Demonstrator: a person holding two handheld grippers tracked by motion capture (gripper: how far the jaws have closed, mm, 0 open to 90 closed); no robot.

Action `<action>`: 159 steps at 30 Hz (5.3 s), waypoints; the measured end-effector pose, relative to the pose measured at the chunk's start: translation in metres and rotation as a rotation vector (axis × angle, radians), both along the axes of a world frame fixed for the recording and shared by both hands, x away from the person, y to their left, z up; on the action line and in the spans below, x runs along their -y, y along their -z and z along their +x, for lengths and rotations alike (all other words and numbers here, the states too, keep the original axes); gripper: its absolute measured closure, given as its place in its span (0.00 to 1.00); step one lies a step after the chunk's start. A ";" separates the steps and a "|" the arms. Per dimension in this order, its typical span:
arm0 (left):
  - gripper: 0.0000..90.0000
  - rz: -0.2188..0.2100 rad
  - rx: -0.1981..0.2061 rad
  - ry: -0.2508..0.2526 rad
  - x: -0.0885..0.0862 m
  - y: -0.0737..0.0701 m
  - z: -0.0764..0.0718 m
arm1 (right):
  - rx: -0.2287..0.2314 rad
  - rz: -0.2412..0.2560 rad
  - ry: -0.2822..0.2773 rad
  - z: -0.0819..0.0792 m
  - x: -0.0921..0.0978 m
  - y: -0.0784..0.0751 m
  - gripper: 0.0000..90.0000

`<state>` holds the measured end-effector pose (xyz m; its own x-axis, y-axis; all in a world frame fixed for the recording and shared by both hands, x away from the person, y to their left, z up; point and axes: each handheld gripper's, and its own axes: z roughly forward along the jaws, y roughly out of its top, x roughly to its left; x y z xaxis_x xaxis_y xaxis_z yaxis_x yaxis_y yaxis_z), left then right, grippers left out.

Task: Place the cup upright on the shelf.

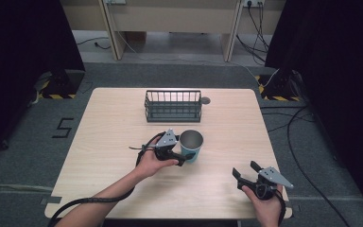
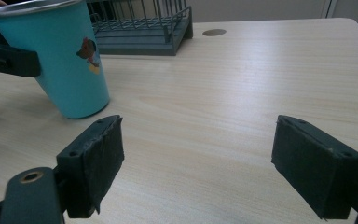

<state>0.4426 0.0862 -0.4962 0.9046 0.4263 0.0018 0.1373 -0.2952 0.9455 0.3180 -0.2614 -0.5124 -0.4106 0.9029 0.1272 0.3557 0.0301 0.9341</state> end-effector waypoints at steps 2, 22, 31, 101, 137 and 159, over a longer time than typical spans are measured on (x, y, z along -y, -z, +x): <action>0.18 -0.009 0.002 -0.007 -0.001 -0.002 0.000 | -0.001 -0.001 0.000 0.000 0.000 0.000 0.19; 0.18 -0.035 0.032 -0.059 -0.015 -0.022 0.009 | -0.002 0.004 0.003 0.000 0.000 0.000 0.19; 0.18 -0.047 0.042 -0.075 -0.020 -0.029 0.014 | -0.002 0.004 0.003 0.000 0.000 0.000 0.20; 0.18 -0.097 0.097 -0.194 -0.039 -0.071 0.046 | -0.002 0.014 0.006 -0.001 0.001 0.000 0.20; 0.18 -0.113 0.114 -0.267 -0.045 -0.088 0.070 | -0.001 0.017 0.006 0.000 0.002 0.000 0.20; 0.18 -0.120 0.129 -0.306 -0.048 -0.100 0.083 | 0.000 0.017 0.007 0.000 0.002 0.000 0.20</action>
<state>0.5258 0.1345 -0.3965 0.7306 0.6816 0.0411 0.0798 -0.1450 0.9862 0.3176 -0.2635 -0.5126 -0.4044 0.9034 0.1424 0.3560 0.0120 0.9344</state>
